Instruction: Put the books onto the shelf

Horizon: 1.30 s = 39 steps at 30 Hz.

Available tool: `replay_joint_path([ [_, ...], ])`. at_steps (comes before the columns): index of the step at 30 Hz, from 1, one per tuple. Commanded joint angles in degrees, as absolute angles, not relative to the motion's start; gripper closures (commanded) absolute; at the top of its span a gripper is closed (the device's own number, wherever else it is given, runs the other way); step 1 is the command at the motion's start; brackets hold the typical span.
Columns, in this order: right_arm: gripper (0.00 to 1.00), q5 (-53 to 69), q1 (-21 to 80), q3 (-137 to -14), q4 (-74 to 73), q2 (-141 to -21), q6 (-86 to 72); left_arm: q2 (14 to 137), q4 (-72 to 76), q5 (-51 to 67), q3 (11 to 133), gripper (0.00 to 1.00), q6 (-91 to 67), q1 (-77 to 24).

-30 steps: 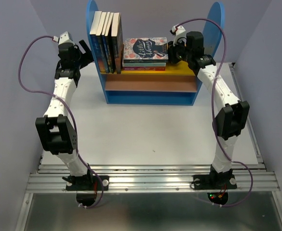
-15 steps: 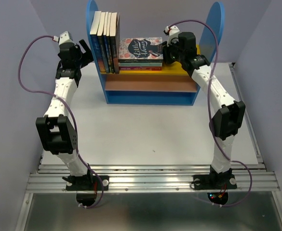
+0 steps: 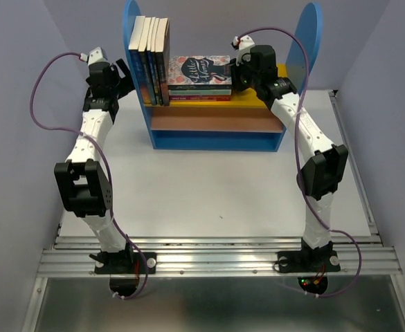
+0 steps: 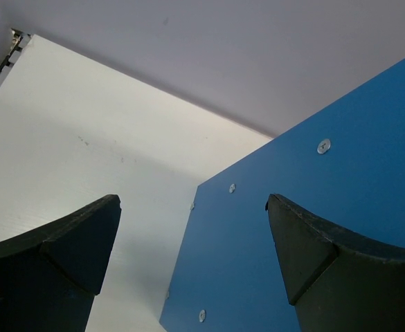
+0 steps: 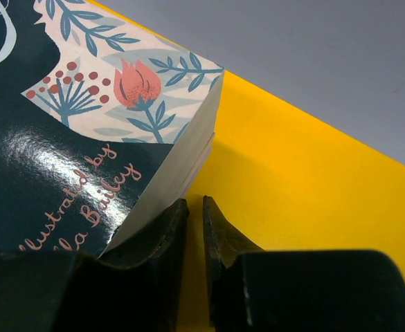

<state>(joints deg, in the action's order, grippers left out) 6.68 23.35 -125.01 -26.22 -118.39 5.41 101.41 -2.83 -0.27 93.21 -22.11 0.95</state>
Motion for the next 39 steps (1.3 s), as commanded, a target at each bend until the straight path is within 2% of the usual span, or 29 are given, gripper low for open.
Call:
replay_joint_path([
  [1,0.77,18.4,32.6,-125.6,-26.6,-121.8,7.5,101.2,-2.2,3.9,96.5,0.01,-21.1,-2.6],
  [22,0.7,-14.6,31.3,-122.1,-23.9,-114.8,0.4,96.9,-14.5,-13.2,106.3,0.01,-23.0,-2.0],
  [28,0.58,-17.6,29.0,-119.0,-24.0,-110.2,-1.0,90.2,-17.4,-23.0,103.9,0.01,-25.4,-1.1],
  [37,0.49,-17.8,29.0,-115.2,-23.7,-102.7,3.4,73.1,-15.2,-19.5,92.4,0.01,-27.1,-1.1],
  [39,0.42,-17.8,29.0,-113.6,-23.8,-99.9,3.4,70.2,-17.1,-17.8,91.5,0.01,-27.3,-1.1],
])
